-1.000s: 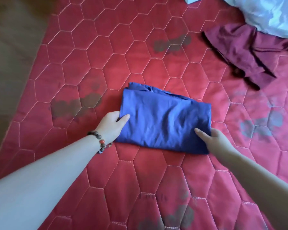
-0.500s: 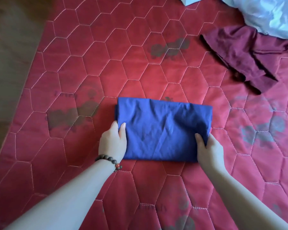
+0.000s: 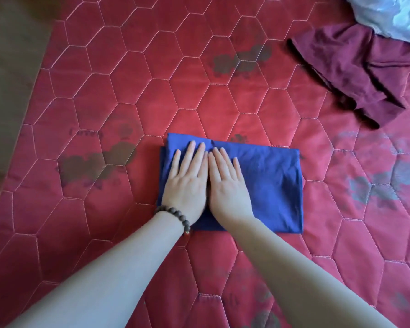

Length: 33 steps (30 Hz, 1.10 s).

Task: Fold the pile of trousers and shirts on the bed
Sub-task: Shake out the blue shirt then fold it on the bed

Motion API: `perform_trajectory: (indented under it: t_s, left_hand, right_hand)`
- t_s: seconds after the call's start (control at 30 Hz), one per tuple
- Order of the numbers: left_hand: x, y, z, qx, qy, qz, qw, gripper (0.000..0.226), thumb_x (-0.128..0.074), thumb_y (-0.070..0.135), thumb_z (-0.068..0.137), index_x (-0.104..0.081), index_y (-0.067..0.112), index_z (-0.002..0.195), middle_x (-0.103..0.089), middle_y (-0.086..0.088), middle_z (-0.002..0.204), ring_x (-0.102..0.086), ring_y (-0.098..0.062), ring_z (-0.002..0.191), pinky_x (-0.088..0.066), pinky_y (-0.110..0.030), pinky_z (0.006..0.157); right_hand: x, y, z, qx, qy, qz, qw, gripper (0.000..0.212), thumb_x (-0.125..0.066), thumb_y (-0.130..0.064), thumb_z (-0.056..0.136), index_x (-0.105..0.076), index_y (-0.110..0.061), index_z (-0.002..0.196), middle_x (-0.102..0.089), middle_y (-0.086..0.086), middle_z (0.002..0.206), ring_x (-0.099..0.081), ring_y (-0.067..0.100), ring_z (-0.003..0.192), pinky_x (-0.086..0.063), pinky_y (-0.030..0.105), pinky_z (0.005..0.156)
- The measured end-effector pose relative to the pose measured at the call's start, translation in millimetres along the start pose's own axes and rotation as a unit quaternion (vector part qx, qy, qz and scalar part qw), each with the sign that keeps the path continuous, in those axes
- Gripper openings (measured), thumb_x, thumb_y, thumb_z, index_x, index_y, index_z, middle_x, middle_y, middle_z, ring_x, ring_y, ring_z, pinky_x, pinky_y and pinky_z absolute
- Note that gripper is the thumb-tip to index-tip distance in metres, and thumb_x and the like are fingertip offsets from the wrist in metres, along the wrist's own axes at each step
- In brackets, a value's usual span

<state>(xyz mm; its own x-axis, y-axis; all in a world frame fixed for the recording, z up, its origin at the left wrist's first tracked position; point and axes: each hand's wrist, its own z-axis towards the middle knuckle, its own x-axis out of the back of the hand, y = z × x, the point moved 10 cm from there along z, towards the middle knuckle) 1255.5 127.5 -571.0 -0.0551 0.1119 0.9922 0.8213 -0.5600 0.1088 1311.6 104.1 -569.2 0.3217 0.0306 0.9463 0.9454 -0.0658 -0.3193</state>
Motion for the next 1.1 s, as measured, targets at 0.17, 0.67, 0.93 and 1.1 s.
perform_trajectory:
  t_s: [0.17,0.67,0.93,1.1]
  left_hand:
    - [-16,-17,-7,0.001,-0.002,-0.008,1.000,0.060,-0.035,0.036,0.094,-0.031,0.016,0.151,-0.022,-0.002,0.159,-0.017,-0.029,0.148,-0.019,-0.046,0.119]
    - [-22,-49,-40,0.110,-0.040,-0.091,0.989,0.066,-0.051,0.044,0.094,-0.024,0.031,0.152,-0.001,-0.011,0.162,-0.009,-0.039,0.147,-0.011,-0.051,0.119]
    - [-9,-33,-81,0.126,0.021,-0.134,0.983,0.059,-0.067,0.032,0.086,-0.049,0.021,0.142,-0.028,-0.017,0.155,-0.035,-0.042,0.136,-0.033,-0.050,0.111]
    - [-17,1,-96,0.120,0.000,-0.125,0.985,0.063,-0.063,0.029,0.090,-0.040,0.017,0.147,-0.020,-0.020,0.157,-0.026,-0.047,0.140,-0.027,-0.052,0.114]
  right_hand:
    - [-12,33,-8,-0.019,-0.010,-0.063,0.998,0.057,-0.036,-0.043,0.096,-0.033,-0.024,0.150,-0.026,0.001,0.158,-0.019,0.019,0.147,-0.010,0.052,0.119]
    - [10,124,-80,-0.299,-0.017,0.001,0.954,0.068,-0.040,-0.060,0.092,-0.016,-0.037,0.152,0.006,0.015,0.161,0.005,0.029,0.148,-0.001,0.041,0.121]
    - [29,123,-132,-0.334,0.068,0.002,0.940,0.054,-0.066,-0.042,0.087,-0.051,-0.032,0.138,-0.044,0.019,0.137,-0.043,0.037,0.115,-0.038,0.047,0.091]
    - [29,132,-155,-0.311,0.062,-0.035,0.948,0.053,-0.062,-0.042,0.089,-0.050,-0.029,0.140,-0.043,0.018,0.144,-0.042,0.038,0.128,-0.029,0.053,0.104]
